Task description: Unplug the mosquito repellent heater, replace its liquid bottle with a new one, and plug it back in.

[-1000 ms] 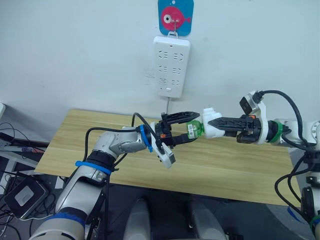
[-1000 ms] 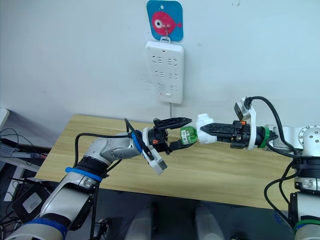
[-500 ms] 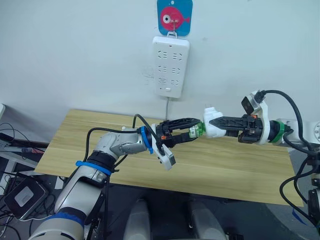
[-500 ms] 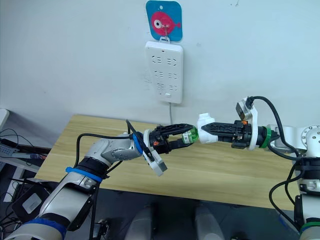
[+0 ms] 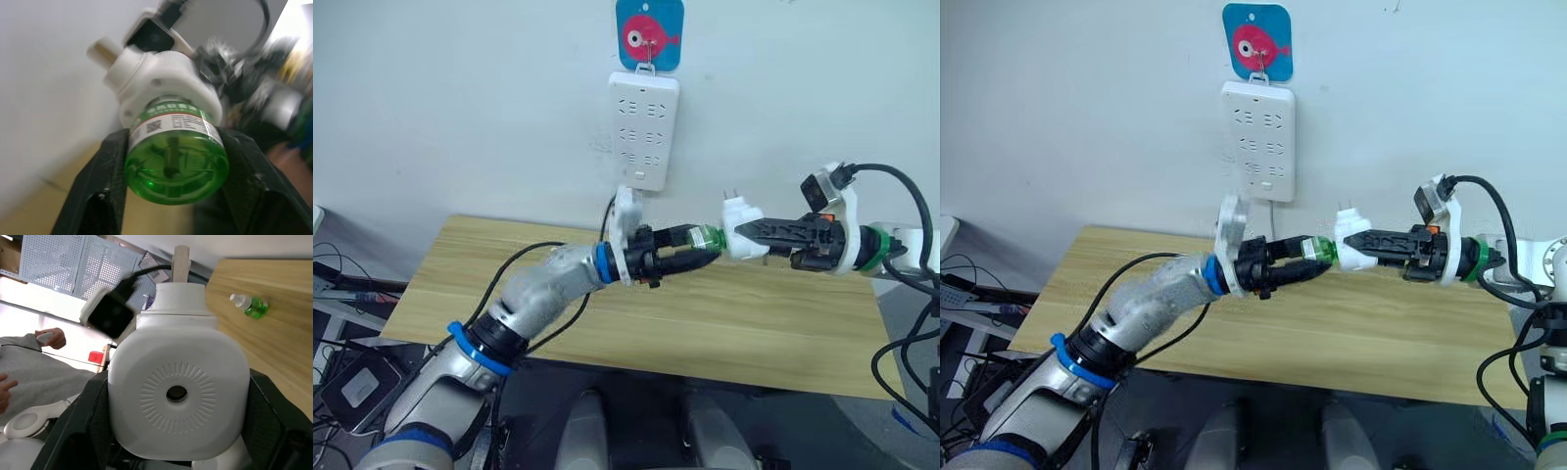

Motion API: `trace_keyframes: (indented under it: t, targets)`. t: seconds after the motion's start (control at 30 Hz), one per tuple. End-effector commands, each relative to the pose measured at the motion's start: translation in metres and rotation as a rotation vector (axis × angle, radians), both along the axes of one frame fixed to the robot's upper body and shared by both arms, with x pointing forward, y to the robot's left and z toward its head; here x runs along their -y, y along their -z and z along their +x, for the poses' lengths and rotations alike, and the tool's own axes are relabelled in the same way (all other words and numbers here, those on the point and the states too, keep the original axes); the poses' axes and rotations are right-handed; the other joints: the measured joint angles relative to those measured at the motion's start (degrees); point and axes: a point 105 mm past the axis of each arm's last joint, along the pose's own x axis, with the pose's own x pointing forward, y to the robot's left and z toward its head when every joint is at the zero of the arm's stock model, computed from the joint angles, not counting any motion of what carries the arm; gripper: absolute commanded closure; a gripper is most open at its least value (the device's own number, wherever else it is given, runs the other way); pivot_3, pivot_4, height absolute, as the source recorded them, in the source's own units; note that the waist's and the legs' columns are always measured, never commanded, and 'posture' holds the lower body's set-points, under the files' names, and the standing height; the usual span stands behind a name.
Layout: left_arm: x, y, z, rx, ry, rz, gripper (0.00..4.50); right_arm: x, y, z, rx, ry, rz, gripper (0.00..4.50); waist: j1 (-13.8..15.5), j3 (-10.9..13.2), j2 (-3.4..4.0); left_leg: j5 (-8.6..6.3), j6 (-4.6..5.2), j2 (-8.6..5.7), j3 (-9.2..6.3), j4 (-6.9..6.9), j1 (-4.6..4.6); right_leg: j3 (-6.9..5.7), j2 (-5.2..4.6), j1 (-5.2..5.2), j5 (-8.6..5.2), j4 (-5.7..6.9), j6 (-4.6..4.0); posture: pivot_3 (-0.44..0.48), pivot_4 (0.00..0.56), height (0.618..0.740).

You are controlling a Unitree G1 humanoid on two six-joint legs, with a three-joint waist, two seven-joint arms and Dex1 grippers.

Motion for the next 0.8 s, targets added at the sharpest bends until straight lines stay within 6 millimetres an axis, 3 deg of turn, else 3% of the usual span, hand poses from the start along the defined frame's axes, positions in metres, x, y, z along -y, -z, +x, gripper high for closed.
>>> trace_keyframes:
  t: [0.03, 0.17, 0.27, 0.7, 0.8]
  targets:
    - [-0.035, -0.007, 0.022, -0.388, -0.040, -0.173, 2.25, -0.009, 0.006, -0.010, 0.008, -0.059, -0.064, 1.48, -0.26, 0.02, -0.03, 0.00, 0.00, 0.00, 0.00, 0.02, 0.00, 0.01, 0.00, 0.00, 0.00, 0.00, 0.01, -0.053, 0.246, 0.740]
    - [-0.039, 0.019, -0.004, -0.480, 0.070, -0.106, 2.25, -0.013, 0.005, -0.009, 0.019, -0.053, -0.059, 1.48, -1.00, 0.02, -0.01, -0.01, 0.02, 0.04, 0.00, -0.03, -0.01, 0.05, 0.11, -0.04, 0.02, 0.00, -0.03, -0.058, 0.249, 0.740]
    - [-0.040, 0.017, -0.015, -0.500, 0.125, -0.127, 2.25, -0.012, 0.005, -0.009, 0.019, -0.049, -0.054, 1.48, -0.82, 0.03, -0.01, -0.01, 0.02, 0.07, -0.02, -0.05, -0.01, 0.04, 0.16, -0.07, 0.02, 0.02, -0.10, -0.069, 0.253, 0.740]
    - [-0.039, 0.018, -0.015, -0.454, 0.101, -0.095, 2.25, -0.013, 0.005, -0.013, 0.012, -0.061, -0.043, 1.48, -0.12, 0.03, -0.01, -0.02, 0.01, 0.05, 0.09, -0.05, -0.07, 0.14, 0.13, -0.06, 0.02, -0.21, -0.09, -0.064, 0.245, 0.740]
    - [-0.039, 0.020, -0.012, -0.454, 0.075, -0.103, 1.32, -0.014, 0.005, -0.013, 0.011, -0.062, -0.040, 1.48, -0.07, 0.03, -0.01, -0.02, 0.01, 0.05, 0.11, -0.04, -0.07, 0.15, 0.13, -0.06, 0.02, -0.22, -0.09, -0.064, 0.245, 0.740]
